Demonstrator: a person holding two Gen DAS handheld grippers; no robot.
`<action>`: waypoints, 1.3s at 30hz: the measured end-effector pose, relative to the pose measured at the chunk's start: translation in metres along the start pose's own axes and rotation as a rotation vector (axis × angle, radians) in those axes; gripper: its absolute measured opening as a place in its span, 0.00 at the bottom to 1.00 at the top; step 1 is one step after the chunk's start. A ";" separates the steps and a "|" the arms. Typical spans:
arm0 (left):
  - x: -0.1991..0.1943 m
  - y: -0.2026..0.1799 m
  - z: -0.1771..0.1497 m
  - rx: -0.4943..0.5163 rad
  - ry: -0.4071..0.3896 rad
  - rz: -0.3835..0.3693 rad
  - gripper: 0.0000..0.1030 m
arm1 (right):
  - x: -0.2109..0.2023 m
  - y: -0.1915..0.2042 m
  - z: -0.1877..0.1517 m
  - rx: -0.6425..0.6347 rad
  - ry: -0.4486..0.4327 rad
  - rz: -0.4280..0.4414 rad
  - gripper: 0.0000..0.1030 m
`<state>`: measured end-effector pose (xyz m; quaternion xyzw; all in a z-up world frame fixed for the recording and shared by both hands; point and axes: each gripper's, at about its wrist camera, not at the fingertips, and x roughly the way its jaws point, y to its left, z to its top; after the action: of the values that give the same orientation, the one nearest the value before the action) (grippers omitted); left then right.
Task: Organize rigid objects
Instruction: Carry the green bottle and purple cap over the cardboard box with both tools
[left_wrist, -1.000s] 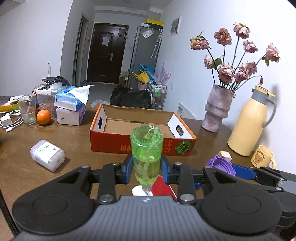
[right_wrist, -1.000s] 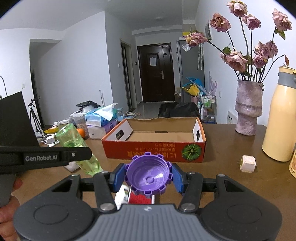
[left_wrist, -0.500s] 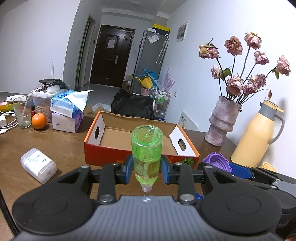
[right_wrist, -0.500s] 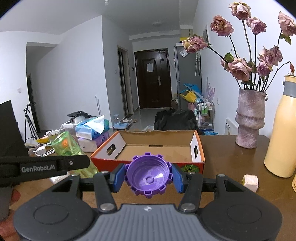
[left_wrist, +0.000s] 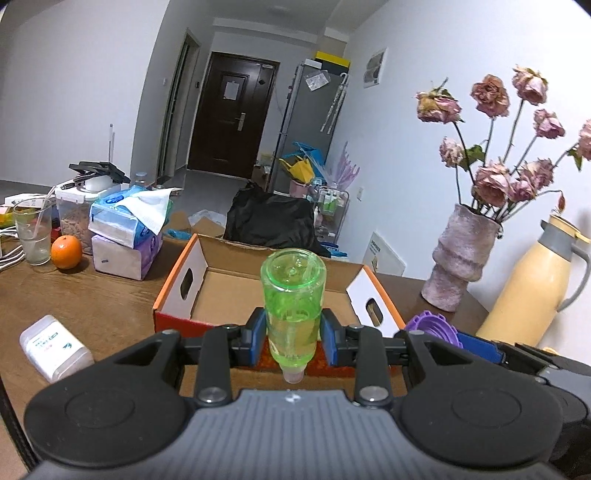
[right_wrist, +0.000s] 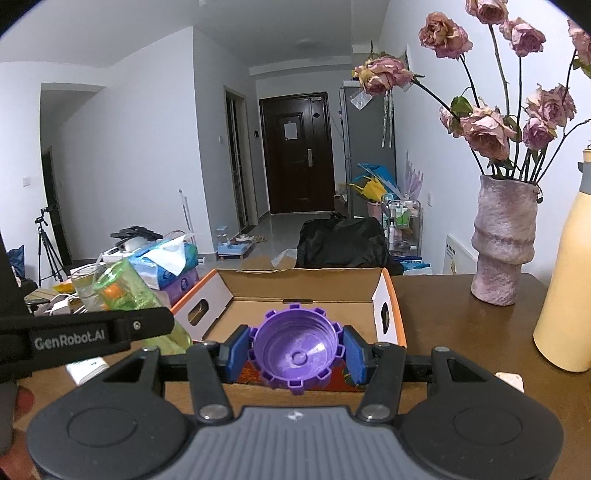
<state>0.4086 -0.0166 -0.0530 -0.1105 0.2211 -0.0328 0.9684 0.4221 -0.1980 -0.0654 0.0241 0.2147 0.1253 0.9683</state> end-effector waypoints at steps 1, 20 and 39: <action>0.003 0.001 0.002 -0.006 -0.002 0.002 0.31 | 0.003 -0.002 0.001 -0.001 0.001 -0.002 0.51; 0.068 0.003 0.030 -0.036 -0.029 0.046 0.31 | 0.068 -0.015 0.025 -0.025 0.026 -0.006 0.51; 0.124 0.009 0.041 -0.006 -0.010 0.095 0.31 | 0.126 -0.020 0.032 -0.031 0.075 -0.020 0.51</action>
<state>0.5386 -0.0133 -0.0717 -0.1030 0.2214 0.0146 0.9696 0.5504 -0.1856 -0.0899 0.0023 0.2493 0.1196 0.9610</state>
